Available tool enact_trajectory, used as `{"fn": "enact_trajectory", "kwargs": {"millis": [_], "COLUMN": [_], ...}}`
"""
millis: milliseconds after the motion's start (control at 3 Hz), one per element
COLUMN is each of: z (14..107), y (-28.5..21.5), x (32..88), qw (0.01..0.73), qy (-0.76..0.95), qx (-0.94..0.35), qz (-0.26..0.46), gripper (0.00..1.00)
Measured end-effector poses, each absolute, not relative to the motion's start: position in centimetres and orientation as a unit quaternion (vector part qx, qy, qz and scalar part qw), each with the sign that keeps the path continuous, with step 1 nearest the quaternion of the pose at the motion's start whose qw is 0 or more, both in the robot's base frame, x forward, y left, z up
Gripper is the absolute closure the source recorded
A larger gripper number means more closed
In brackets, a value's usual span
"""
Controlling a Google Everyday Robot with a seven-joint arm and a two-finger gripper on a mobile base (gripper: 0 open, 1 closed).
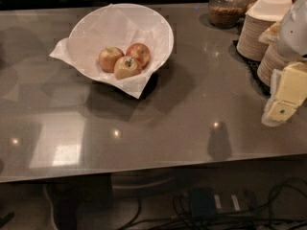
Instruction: Pick apple from white bowl
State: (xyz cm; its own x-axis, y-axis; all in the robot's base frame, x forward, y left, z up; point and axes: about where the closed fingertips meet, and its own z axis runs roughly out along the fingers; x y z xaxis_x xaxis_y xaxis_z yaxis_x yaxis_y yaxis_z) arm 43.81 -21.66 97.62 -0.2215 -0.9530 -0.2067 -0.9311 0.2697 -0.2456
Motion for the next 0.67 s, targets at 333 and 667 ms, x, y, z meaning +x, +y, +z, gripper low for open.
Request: {"fn": "enact_trajectory", "kwargs": {"millis": [333,667], "z": [97.6,98.0], "y": [-21.7,-20.3], "x": [43.8,45.2], "qw": [0.159,0.177], "qy": [0.781,0.765], "qx": [-0.603,-0.617], "qz": [-0.034,-0.040], "gripper": [0.00,0.00]}}
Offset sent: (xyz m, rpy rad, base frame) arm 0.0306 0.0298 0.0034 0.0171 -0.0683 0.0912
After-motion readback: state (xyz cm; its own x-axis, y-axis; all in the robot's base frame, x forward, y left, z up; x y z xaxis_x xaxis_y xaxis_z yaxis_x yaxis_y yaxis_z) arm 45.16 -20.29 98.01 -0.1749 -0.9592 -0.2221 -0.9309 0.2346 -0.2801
